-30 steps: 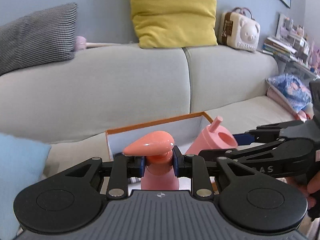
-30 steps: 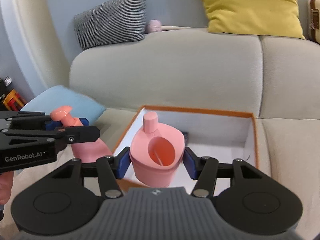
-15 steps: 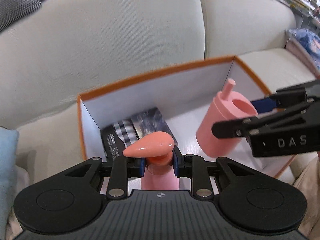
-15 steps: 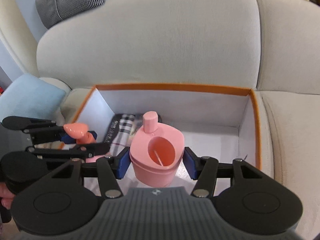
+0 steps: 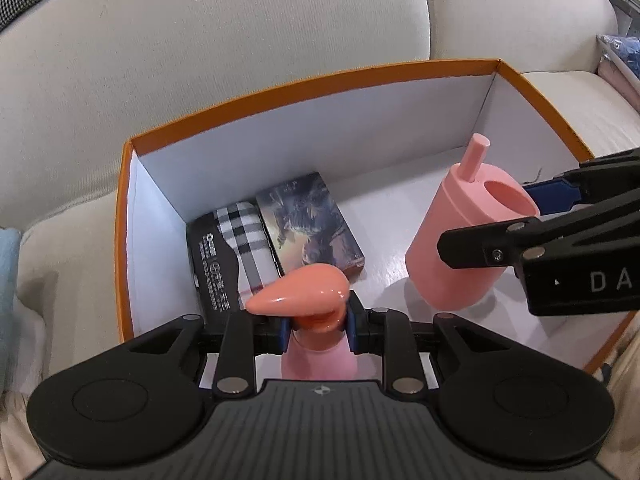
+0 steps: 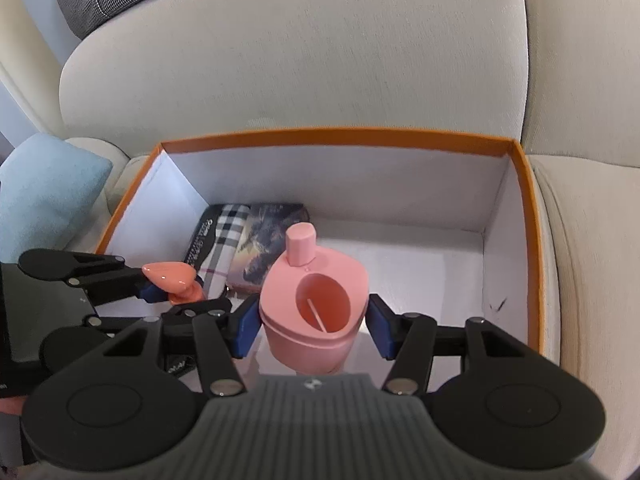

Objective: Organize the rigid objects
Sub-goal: 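Lift the pink pump bottle and pink cup and carry them over the box, then lower and release the pump bottle with left tool while right tool lowers the pink cup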

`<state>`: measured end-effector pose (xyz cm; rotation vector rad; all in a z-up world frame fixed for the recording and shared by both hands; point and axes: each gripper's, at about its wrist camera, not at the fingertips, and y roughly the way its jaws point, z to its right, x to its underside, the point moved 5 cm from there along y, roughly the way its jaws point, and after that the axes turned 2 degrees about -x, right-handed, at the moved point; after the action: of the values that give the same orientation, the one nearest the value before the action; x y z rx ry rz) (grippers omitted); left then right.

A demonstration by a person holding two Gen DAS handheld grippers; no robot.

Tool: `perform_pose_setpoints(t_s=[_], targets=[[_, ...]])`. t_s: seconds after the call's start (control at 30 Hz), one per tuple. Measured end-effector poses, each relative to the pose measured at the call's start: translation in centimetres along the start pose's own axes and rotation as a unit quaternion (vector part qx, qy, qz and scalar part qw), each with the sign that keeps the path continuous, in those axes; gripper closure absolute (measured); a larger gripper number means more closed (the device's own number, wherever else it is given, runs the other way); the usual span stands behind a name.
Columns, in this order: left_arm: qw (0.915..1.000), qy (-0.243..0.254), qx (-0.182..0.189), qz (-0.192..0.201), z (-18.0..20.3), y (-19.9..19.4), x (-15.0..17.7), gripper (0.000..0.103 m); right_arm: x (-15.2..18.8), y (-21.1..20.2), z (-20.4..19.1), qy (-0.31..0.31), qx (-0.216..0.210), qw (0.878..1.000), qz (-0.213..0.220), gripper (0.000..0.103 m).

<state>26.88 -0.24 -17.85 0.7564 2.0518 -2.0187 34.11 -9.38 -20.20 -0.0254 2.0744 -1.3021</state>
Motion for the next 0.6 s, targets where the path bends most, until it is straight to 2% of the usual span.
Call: perform_pose_setpoints(t_s=[0.2,0.3,0.47,0.53,0.6], targets=[[0.9995,0.023,-0.009,-0.022,0.3,-0.5,1.0,0.064,0.6,-0.5,-0.3,0.001,0.0,1.0,-0.006,0.045],[0.9986,0.031,-0.016,-0.04,0.3,-0.4,1.5,0.048,0.9,-1.0,-0.4,0.002,0.001,1.0,-0.009,0.045],[0.9988,0.04,-0.004,-0.026,0.3,-1.9,1.9,0.044,1.2,-1.7,-0.7,-0.002,0.004,1.0,-0.007,0.045],[0.9993,0.037,-0.003,-0.008,0.1,-2.8,1.7,0.03,1.4,-1.8,-0.9,-0.002,0.004,1.0,-0.011,0.045],[0.9994,0.033,-0.008,0.009,-0.2,-4.0,1.6,0.029,1.4,-1.9,-1.0,-0.002,0.0,1.0,-0.015,0.045]])
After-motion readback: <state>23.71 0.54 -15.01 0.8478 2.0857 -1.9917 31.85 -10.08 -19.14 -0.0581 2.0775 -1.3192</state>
